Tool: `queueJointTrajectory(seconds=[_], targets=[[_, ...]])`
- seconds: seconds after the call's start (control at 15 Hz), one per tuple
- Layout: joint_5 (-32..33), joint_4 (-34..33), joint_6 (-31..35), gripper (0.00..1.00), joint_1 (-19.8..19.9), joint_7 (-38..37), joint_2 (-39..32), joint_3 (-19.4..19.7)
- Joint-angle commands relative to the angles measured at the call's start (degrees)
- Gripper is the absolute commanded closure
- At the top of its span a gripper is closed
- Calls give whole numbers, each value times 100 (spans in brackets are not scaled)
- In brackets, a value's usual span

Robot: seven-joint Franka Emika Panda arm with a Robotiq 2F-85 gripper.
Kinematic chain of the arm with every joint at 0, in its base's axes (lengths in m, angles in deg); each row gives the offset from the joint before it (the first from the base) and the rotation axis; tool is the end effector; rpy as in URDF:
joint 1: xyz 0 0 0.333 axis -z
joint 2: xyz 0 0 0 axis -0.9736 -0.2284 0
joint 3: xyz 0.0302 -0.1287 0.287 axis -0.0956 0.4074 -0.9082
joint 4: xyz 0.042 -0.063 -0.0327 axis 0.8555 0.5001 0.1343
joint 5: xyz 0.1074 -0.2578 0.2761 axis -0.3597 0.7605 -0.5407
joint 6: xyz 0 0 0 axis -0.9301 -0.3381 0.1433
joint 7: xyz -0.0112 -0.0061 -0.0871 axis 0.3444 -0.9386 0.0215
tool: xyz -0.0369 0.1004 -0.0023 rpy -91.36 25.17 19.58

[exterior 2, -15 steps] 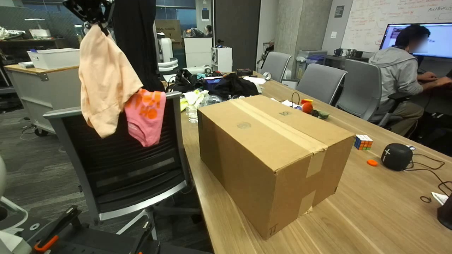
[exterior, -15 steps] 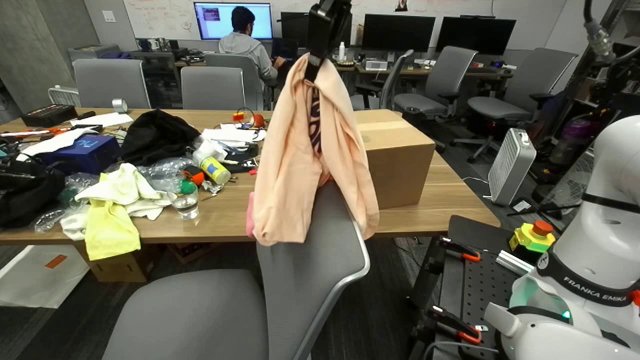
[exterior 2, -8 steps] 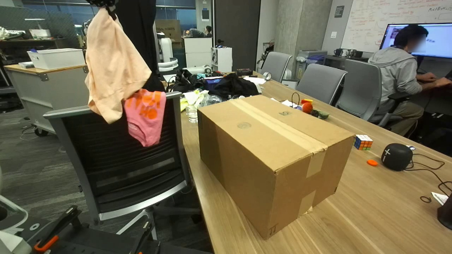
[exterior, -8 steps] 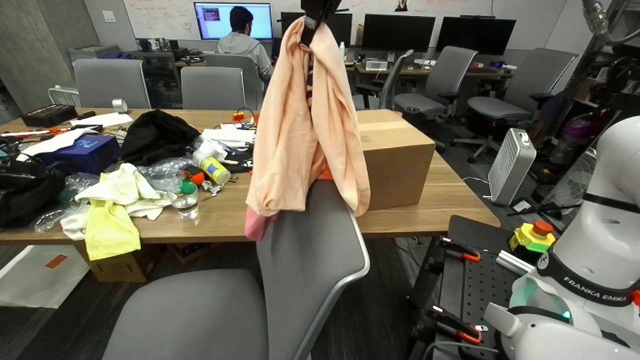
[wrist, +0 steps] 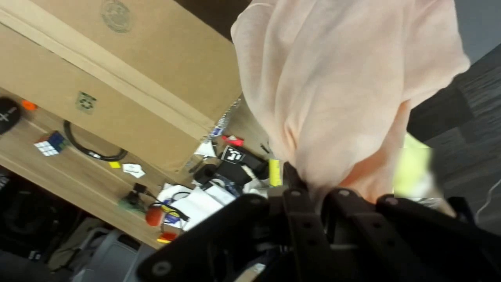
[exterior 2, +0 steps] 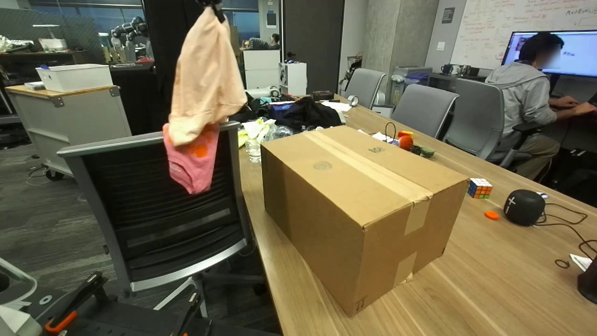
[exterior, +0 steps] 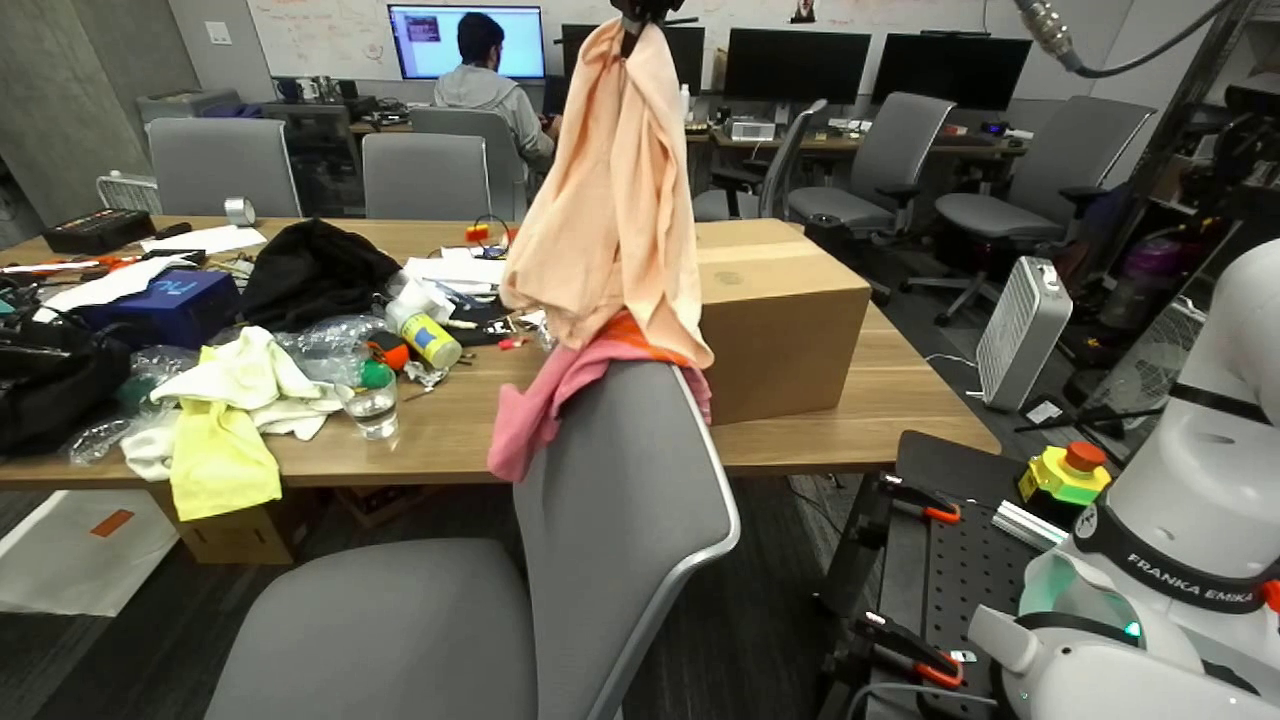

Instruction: Remove the clothes from the chair and put them on top of the box

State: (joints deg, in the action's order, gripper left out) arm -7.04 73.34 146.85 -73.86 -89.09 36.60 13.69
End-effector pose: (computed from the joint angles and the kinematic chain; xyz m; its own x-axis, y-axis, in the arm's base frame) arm 0.5250 0.0114 0.6399 0.9125 -0.1476 0.3816 -0.2085 -0.9702 0.1233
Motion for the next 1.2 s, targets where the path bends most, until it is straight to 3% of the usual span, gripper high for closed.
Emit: queueJointTrajectory(seconds=[0.0,0.53,1.13], targets=[[337,-906,-366,92,328,-442,-538,377],[934,-1630,-208,92,907,-1545,-1117,1269],[2213,-1994,-393,92,894,-3406,-1697,1575]])
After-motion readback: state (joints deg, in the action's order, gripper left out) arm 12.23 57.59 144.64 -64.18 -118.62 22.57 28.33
